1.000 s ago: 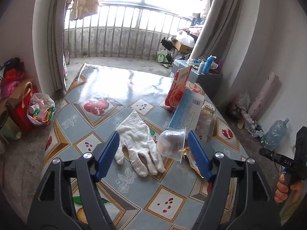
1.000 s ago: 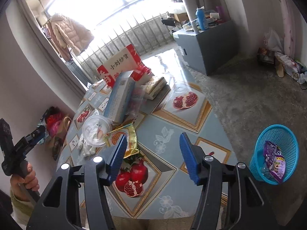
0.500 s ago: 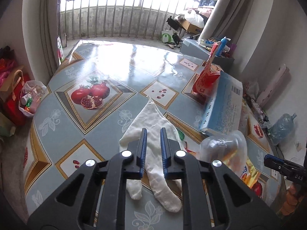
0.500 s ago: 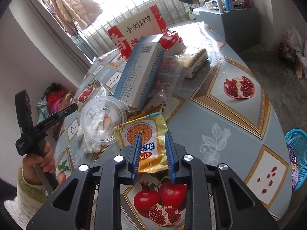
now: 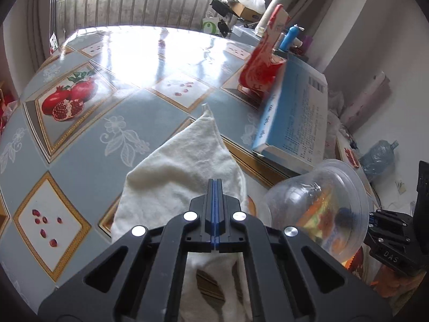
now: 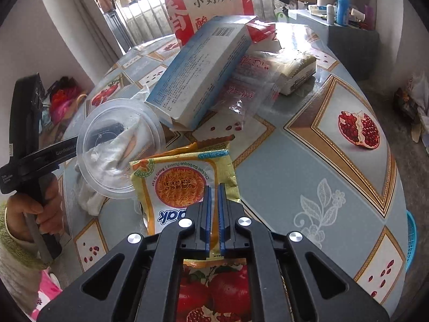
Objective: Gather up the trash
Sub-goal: 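Grasp the white glove with the left tool while the right tool grasps the Enaak packet, then close the left tool on the clear plastic cup while the right tool holds the packet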
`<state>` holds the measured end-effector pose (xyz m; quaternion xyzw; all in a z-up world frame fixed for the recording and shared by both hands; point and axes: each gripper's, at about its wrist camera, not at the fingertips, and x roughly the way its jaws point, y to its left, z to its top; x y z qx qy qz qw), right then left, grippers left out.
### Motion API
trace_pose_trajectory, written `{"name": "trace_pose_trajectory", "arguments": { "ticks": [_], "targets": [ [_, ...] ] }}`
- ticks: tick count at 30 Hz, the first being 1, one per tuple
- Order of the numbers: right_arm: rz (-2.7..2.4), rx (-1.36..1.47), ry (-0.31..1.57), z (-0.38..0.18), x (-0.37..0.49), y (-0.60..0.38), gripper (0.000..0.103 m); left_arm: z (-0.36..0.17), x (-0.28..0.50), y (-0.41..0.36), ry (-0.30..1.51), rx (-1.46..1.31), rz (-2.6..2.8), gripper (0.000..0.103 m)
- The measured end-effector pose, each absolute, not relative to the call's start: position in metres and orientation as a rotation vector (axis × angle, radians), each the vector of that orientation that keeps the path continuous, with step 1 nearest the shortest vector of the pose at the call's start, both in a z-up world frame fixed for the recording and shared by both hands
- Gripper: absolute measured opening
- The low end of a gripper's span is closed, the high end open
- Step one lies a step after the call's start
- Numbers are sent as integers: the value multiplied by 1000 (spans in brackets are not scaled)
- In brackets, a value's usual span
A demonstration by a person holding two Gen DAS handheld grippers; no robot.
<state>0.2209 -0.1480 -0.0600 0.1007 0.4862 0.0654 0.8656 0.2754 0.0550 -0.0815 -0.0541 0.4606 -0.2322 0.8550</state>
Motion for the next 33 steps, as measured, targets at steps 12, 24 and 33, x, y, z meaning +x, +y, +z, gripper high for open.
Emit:
{"name": "trace_pose_trajectory", "arguments": {
  "ticks": [12, 24, 33],
  "targets": [
    [92, 241, 1043, -58, 163, -172, 5, -85, 200, 29, 1015, -102, -623, 0],
    [-23, 351, 1017, -58, 125, -208, 4, -62, 190, 43, 953, -116, -556, 3],
    [-62, 446, 984, -60, 115, -230, 4, -11, 157, 28, 847, -195, -648, 47]
  ]
}}
